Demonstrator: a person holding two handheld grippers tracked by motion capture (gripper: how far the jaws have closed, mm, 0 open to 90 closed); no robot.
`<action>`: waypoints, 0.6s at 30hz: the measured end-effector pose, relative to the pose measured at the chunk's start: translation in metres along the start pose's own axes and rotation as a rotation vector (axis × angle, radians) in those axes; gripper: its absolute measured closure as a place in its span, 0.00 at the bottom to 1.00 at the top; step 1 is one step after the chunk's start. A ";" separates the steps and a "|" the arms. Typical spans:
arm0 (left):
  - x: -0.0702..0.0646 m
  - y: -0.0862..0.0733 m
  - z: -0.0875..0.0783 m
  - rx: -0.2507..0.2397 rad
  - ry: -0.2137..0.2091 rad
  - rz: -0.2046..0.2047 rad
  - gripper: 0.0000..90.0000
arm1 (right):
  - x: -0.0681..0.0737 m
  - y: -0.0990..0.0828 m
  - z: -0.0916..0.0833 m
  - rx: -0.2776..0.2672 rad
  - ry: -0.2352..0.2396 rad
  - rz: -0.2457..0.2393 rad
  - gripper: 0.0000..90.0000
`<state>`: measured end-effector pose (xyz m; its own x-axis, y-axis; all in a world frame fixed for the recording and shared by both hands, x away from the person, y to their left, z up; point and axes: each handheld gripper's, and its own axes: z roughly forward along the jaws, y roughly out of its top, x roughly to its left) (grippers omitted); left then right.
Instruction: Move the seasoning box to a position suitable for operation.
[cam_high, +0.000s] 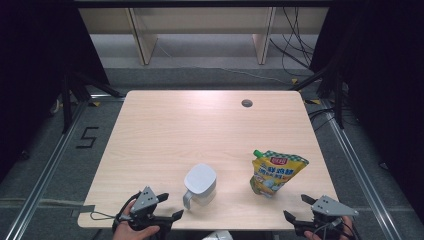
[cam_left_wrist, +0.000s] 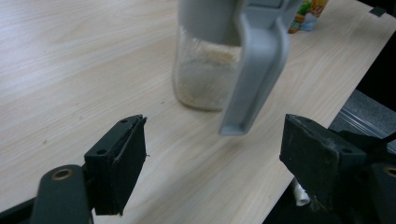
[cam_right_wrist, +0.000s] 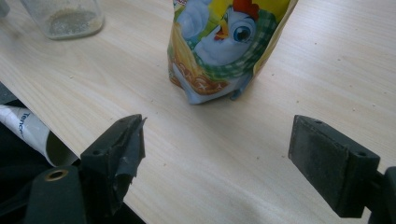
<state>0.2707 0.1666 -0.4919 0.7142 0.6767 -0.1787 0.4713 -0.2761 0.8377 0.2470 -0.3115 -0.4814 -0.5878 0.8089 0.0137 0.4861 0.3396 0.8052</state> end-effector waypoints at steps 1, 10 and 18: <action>-0.001 0.003 0.001 -0.011 -0.008 0.027 0.24 | 0.001 0.000 0.000 0.007 0.002 0.021 0.22; -0.014 0.017 0.015 -0.031 0.001 0.058 0.24 | 0.002 -0.001 0.000 0.009 0.011 0.040 0.22; -0.015 0.018 0.021 -0.045 -0.018 0.071 0.61 | -0.001 -0.001 0.000 0.004 0.023 0.011 0.22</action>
<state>0.2798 0.1374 -0.4845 0.7546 0.6437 -0.1272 0.3958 -0.2919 0.8707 0.2469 -0.3123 -0.4819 -0.5971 0.8014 0.0360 0.4950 0.3327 0.8027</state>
